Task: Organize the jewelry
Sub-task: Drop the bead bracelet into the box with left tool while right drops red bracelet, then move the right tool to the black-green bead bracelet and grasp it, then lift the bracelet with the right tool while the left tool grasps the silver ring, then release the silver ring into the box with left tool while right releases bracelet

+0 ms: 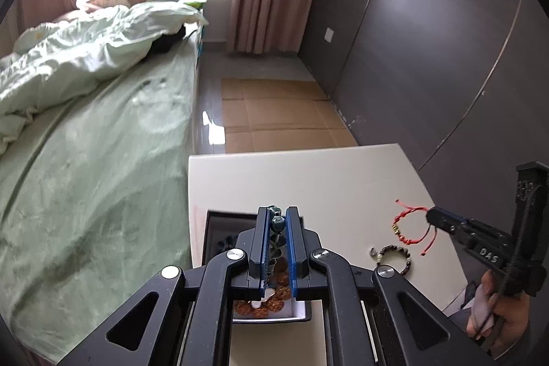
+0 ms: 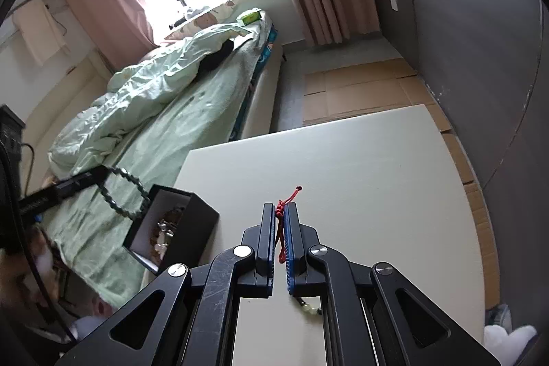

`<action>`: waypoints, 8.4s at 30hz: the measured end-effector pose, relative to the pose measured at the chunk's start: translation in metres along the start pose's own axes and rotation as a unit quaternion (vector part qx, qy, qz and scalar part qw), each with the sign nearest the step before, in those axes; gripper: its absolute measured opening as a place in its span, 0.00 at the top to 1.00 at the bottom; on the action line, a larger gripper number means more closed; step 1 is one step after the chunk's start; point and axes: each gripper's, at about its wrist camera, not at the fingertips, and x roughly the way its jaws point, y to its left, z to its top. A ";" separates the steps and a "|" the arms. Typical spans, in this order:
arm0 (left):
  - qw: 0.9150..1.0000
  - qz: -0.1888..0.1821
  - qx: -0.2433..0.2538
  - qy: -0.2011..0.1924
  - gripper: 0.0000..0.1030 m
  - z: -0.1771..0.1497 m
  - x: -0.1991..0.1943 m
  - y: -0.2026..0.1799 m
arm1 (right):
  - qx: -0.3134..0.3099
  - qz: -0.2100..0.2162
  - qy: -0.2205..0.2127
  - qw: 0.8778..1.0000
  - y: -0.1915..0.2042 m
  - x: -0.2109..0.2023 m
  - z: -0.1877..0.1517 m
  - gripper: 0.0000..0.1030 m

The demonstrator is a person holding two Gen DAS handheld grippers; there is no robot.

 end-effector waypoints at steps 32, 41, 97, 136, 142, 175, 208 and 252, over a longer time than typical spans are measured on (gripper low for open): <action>0.991 -0.018 -0.131 -0.026 0.36 -0.048 0.000 0.068 | 0.010 0.141 0.014 0.990 0.093 0.054 -0.001 0.94; 0.987 -0.021 -0.154 -0.028 0.36 -0.050 -0.002 0.081 | 0.028 0.145 0.025 0.989 0.111 0.080 0.003 0.93; 0.990 -0.079 0.093 0.063 0.24 -0.013 0.059 -0.101 | 0.098 -0.024 0.039 0.994 -0.076 -0.011 -0.011 0.05; 0.986 -0.066 0.026 0.152 0.62 -0.021 0.136 -0.094 | -0.065 -0.088 0.172 0.979 -0.040 0.064 -0.040 0.83; 0.984 -0.077 0.034 0.157 0.62 -0.026 0.136 -0.097 | -0.077 -0.089 0.171 0.978 -0.042 0.057 -0.043 0.89; 0.970 -0.010 0.192 0.151 0.87 -0.059 0.152 -0.161 | 0.081 -0.042 0.052 0.994 -0.095 -0.009 -0.016 0.89; 0.994 -0.093 -0.021 0.054 0.87 -0.013 0.044 -0.024 | 0.019 0.041 -0.018 0.999 -0.007 -0.007 -0.002 0.89; 0.990 -0.025 -0.133 -0.031 0.43 -0.057 -0.015 0.064 | -0.057 0.140 0.037 0.988 0.135 0.053 -0.018 0.45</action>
